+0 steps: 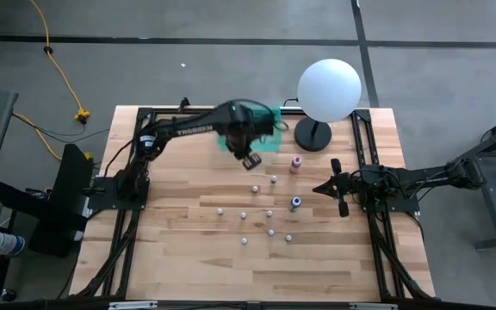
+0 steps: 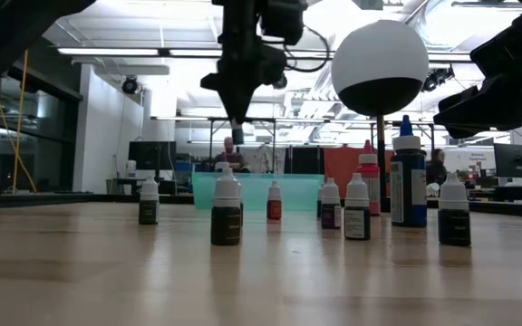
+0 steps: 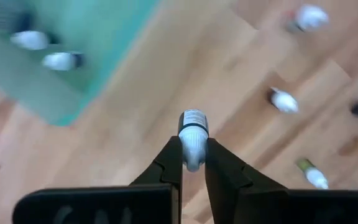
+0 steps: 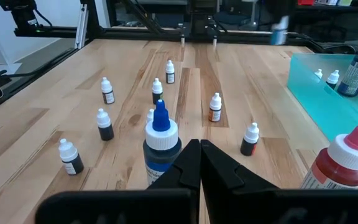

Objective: Pick & Place food coloring
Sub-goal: Put the small blue food coloring bottle into the bin

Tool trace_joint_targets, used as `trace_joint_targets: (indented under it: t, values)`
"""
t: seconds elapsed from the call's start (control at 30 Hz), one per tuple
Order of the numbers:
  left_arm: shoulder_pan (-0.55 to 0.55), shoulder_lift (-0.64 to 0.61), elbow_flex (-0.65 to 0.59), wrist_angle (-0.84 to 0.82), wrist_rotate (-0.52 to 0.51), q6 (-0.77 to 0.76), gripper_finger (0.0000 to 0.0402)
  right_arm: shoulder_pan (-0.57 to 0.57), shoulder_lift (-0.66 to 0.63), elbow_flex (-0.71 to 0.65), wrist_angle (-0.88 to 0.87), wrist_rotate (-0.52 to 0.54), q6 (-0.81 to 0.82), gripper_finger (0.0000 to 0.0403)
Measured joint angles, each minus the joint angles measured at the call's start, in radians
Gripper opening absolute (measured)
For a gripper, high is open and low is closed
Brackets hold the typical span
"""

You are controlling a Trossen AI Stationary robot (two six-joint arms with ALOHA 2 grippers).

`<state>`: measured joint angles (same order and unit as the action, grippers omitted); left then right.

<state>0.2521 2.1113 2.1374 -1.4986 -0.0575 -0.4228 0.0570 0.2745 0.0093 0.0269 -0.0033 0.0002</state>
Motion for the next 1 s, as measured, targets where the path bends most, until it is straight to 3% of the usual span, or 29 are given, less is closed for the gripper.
trace_joint_targets:
  t: [0.43,0.8,1.0]
  values:
    - [0.184,0.000,0.009,0.059,-0.029,-0.177,0.0030,0.000,0.000,0.000,0.000,0.000,0.000,0.0000]
    - [0.213,0.098,0.008,0.118,-0.027,-0.267,0.0030,0.000,0.000,0.000,0.000,0.000,0.000,0.0000]
    - [0.213,0.148,0.008,0.158,-0.091,-0.363,0.0030,0.000,0.000,0.000,0.000,0.000,0.000,0.0000]
